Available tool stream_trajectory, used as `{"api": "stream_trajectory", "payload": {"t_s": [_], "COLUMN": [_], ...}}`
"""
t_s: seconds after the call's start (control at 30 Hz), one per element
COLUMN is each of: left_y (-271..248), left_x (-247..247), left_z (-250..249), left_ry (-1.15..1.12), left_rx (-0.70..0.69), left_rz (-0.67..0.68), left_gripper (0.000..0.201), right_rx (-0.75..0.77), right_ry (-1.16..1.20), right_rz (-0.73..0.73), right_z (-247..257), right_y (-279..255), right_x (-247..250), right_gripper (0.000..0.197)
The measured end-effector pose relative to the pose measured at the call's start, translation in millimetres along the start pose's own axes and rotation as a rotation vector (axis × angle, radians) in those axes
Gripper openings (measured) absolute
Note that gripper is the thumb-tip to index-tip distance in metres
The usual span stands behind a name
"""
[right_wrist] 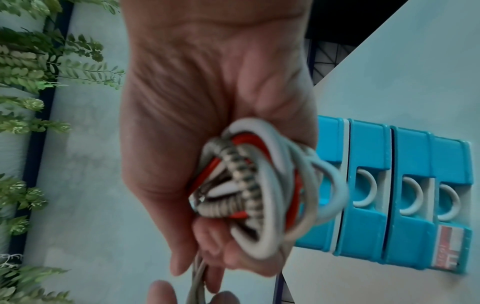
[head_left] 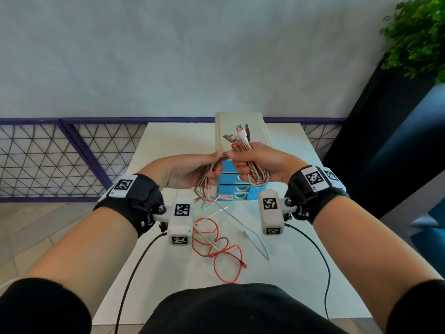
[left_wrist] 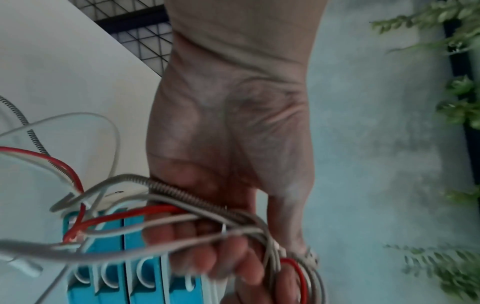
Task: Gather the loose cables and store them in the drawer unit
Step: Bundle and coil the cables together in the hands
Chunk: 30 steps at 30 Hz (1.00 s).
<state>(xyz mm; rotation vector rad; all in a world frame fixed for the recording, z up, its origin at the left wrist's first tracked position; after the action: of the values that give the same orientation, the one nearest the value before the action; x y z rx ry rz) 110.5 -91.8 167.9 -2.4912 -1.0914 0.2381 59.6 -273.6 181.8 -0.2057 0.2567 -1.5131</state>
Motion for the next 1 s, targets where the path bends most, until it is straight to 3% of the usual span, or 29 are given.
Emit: {"api": "stream_trajectory", "payload": {"t_s": [0.13,0.27,0.43,0.6,0.73,0.87,1.0], "left_y": [-3,-6,-7,1,7,7,6], "left_x": [6,10,-3,-25,-49,-61,-67], "left_z": [8,14,8,-1,-8,-15,-16], "left_ry": [-0.140,-0.050,-0.108,0.142,0.343,0.653,0.773], "left_rx": [0.007,0.033,-0.086,-0.285,-0.385,-0.391,-0.344], "left_rz": [0.068,-0.002,-0.073,-0.329,-0.423,-0.490,-0.483], "left_gripper": [0.049,0.043,0.033,0.030,0.024,0.037,0.038], "right_rx": [0.041,0.094,0.148,0.152,0.077,0.022,0.018], "right_ry": [-0.043,-0.023,-0.040,-0.075,0.016,0.041,-0.020], "right_rz": [-0.075,-0.162,-0.294,-0.359,-0.308,-0.244,-0.353], "right_z": [0,0,-8,-12,-13,-10,-10], "right_y": [4,11,22,29,30,25,28], "right_x": [3,12,9,-1,-11,-17,-16], "right_gripper": [0.030,0.019,0.023,0.044,0.057,0.055,0.028]}}
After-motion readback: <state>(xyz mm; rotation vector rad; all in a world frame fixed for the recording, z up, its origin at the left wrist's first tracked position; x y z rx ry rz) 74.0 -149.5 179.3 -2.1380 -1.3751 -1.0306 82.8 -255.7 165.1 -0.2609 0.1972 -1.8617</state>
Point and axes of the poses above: each hand's wrist, its own y-axis towards the middle knuckle, its own x-axis out of the back of the hand, z = x × y, the point moved 1 cm from there along y, towards the middle knuckle, and after that the axes turned 15 degrees about -z, right-handed, at the moved point
